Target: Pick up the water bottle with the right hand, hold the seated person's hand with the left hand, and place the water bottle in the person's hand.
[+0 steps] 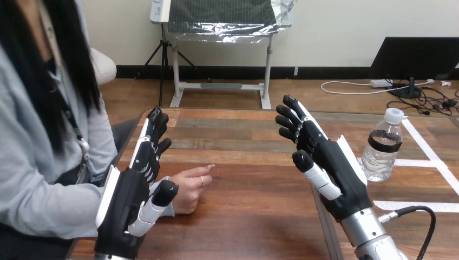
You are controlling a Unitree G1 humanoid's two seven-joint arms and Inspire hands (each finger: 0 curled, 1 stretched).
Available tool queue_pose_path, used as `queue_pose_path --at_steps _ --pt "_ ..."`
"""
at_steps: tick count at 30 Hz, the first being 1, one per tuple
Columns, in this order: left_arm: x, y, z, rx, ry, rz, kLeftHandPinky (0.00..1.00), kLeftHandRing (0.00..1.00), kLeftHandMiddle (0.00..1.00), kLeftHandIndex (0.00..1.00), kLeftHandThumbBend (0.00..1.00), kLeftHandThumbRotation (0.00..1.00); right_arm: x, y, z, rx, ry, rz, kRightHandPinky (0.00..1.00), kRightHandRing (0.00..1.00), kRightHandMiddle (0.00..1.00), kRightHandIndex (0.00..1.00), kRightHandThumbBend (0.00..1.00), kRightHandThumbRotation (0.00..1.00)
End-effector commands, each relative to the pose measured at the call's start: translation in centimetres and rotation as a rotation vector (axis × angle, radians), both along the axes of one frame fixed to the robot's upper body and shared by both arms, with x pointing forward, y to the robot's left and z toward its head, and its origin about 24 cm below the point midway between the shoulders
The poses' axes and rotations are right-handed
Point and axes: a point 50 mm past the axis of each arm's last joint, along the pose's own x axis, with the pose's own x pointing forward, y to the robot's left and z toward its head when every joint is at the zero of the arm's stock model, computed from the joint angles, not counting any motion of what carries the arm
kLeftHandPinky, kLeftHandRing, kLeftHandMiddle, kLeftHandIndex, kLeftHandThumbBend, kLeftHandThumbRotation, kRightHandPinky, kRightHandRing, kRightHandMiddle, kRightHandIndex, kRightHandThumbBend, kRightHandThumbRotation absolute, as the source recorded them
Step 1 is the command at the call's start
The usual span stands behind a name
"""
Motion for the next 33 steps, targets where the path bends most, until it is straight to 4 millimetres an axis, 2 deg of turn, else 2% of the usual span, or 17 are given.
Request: queue_pose_path --at_steps 1,33 --pt "0.78 -0.11 1.38 -0.017 -0.075 0.008 0.94 0.99 1.00 1.00 1.00 0.88 1.01 0.24 1.87 0.000 -0.096 0.006 0.92 0.93 0.94 0.97 1.00 0.82" --pt "0.81 0.16 1.43 -0.001 -0.077 0.011 0.96 1.00 1.00 1.00 1.00 0.89 1.18 0.33 1.93 0.005 -0.091 0.013 0.92 0.93 0.93 0.96 1.00 0.80"
